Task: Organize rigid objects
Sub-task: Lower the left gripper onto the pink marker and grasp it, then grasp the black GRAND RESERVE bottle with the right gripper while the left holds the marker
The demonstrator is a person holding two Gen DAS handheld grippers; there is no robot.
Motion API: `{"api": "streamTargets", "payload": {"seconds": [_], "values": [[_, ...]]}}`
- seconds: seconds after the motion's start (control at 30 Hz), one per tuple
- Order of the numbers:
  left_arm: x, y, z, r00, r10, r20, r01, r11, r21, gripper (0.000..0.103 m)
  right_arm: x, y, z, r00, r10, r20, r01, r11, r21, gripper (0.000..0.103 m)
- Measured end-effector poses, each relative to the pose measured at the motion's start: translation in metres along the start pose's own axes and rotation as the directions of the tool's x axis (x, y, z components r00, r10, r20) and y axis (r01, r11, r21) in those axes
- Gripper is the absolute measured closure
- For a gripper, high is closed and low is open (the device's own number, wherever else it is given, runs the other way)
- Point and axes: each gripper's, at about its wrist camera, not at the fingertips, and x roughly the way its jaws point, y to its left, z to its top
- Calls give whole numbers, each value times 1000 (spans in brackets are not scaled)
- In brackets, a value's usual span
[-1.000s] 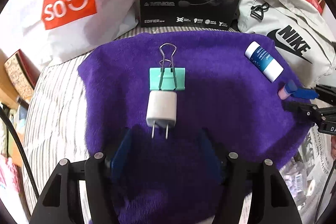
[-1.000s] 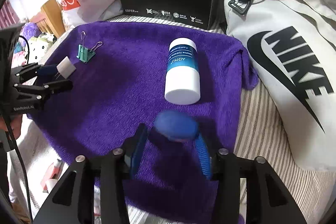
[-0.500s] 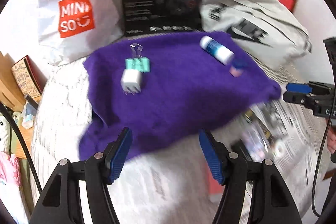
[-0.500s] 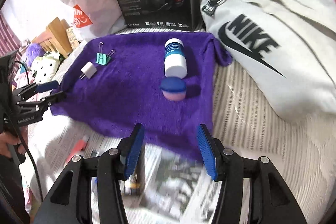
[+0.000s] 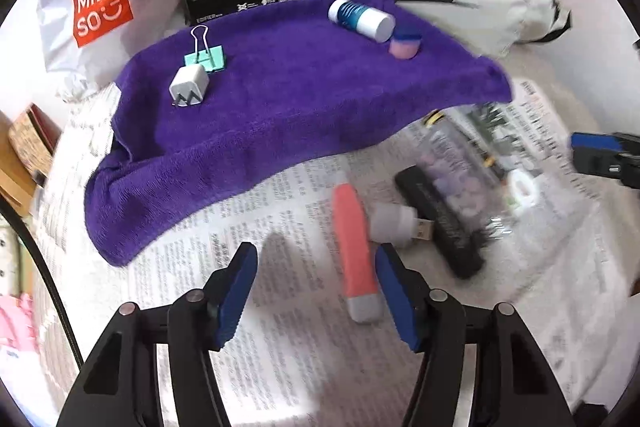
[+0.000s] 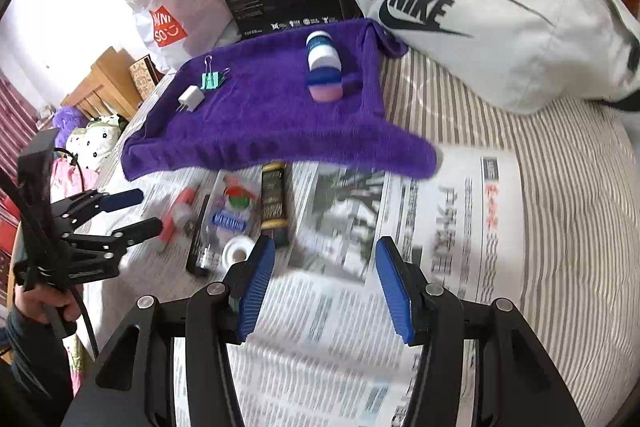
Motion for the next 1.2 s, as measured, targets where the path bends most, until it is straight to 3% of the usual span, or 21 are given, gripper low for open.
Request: {"api": "streamTargets", "payload": {"seconds": [0.07, 0.3, 0.4, 0.47, 0.97, 1.2], "values": [[4, -1, 2, 1000, 16, -5, -16, 1000, 13, 48, 0, 0, -5, 1000, 6, -2, -6, 1000, 9, 50], [11, 1, 12, 999, -40, 5, 40, 999, -14, 57, 3, 2, -12, 1000, -2, -14, 2, 1000, 12, 50], [11, -3, 13, 999, -51, 14, 51, 999, 4, 70, 8, 2, -13, 1000, -5, -27, 6, 1000, 17, 50], [10, -2, 12, 998, -52, 22, 53, 999, -2, 85, 11, 3, -13, 1000, -3, -31, 4, 1000, 16, 50], [5, 18, -4, 996, -87, 21, 88, 993, -76, 86, 57, 25, 24, 998, -14, -62, 9, 996, -86, 51], [5, 16, -3, 997, -69, 25, 70, 996, -64, 86, 86, 46, 37, 994, -42, -98, 25, 986, -167, 61]]}}
